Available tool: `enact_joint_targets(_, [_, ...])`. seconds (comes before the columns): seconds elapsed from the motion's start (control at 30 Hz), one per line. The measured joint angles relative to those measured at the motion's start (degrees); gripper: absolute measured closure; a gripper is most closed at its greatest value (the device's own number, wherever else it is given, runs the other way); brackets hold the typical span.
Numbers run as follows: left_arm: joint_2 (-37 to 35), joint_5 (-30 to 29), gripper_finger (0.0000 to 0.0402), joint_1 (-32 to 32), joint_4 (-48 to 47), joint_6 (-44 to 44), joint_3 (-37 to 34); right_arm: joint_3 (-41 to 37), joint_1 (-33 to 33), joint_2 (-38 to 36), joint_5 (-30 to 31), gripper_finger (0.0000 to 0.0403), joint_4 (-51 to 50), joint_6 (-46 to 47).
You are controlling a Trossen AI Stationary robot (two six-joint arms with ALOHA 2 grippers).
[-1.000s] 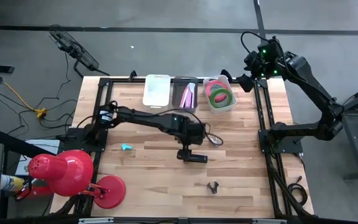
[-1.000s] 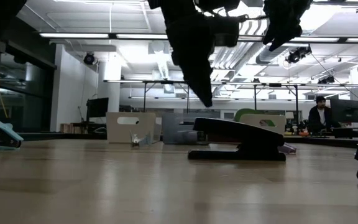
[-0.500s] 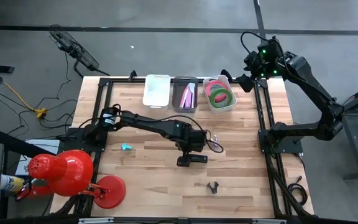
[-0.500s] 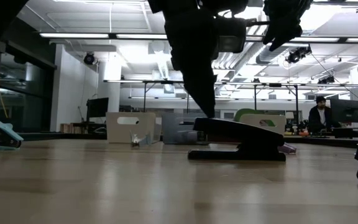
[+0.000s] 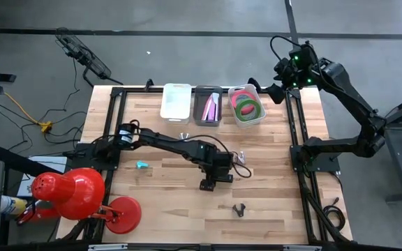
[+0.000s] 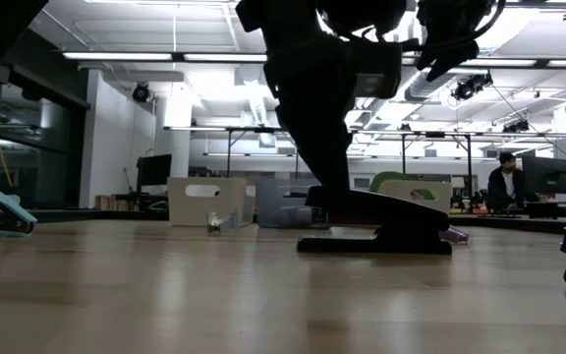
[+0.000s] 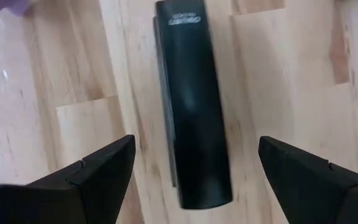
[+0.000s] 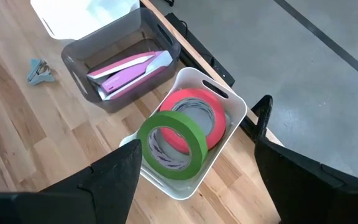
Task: Pick and place Stapler, Stapler remover, tape
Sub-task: Put the black stapler into the black bin
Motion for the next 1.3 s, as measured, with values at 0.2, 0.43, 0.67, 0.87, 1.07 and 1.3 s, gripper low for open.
enact_joint_targets(0.2, [0.0, -1.6, 0.0067, 0.2, 0.5, 0.8, 0.0, 0.0, 0.0, 0.0, -0.2, 0.0098, -0.1, 0.0])
enact_joint_targets(0.43, [1.2, -3.3, 0.0067, 1.5, 0.9, 0.1, -0.1, 0.0, 0.0, 0.0, -0.2, 0.0098, -0.2, 0.0])
enact_joint_targets(0.67, [3.5, -3.1, 0.0067, 1.8, 2.9, -0.2, 0.0, 0.0, 0.0, 0.0, -0.2, 0.0098, -0.4, 0.2])
enact_joint_targets(0.87, [3.9, -3.5, 0.0088, 1.8, 2.8, -1.1, 0.0, 0.0, 0.0, 0.0, -0.3, 0.0098, -1.5, 0.5])
enact_joint_targets(1.07, [4.1, -4.5, 0.0169, 1.8, 2.8, -1.3, 0.0, 0.0, 0.0, 0.0, -0.4, 0.0098, -2.1, 0.8])
enact_joint_targets(1.3, [4.0, -4.9, 0.0279, 1.8, 2.0, -1.6, 0.0, 0.0, 0.0, 0.0, -0.4, 0.0098, -2.2, 1.0])
